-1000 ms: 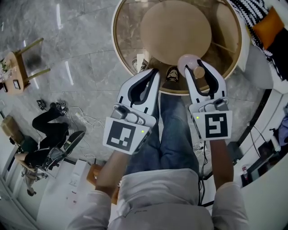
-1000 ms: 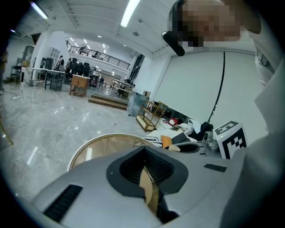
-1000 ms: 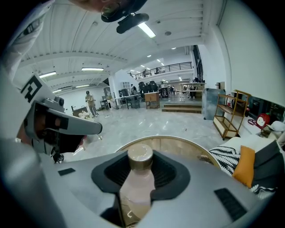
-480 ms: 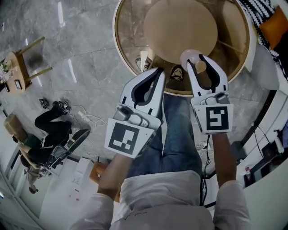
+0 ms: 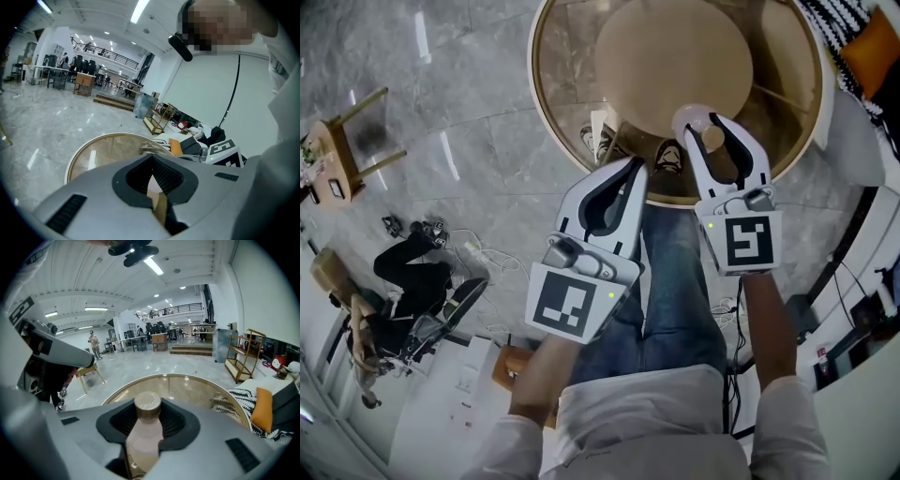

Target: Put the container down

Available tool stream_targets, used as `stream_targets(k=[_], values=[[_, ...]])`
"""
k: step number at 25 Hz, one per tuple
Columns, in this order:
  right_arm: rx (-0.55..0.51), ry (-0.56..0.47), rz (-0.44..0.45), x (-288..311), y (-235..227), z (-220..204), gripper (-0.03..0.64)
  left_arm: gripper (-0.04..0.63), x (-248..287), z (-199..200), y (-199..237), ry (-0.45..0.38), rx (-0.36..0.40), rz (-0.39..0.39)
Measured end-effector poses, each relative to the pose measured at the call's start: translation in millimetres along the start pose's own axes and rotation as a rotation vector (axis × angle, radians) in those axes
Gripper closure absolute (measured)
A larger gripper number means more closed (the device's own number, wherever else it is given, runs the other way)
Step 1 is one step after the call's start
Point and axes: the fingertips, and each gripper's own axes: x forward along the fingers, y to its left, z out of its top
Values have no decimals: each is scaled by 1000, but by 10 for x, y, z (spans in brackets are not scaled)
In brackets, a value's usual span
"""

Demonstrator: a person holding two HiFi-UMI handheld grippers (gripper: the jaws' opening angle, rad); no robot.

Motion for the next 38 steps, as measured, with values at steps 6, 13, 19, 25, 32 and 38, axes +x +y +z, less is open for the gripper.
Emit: stream_targets(k=[6,13,19,25,32,38], values=[[1,-6,-16,80,-47,-66,477,577,24,-62,39,4,-6,11],[-18,-5,-27,238,-74,-128,477,577,34,-114,95,17,-19,11],[-37,3,-38,308,-143,-180,477,577,61,-133,76,14,-27,3],[-34,5,-57,447,-204,-266,477,577,88,-182,128,30,-24,0],[-54,12,-59,588,-235,-338,477,577,145,-200,107,30,-12,-12],[-66,13,-56,678,-269,-357,477,577,163,-199,150,24,-24,0]])
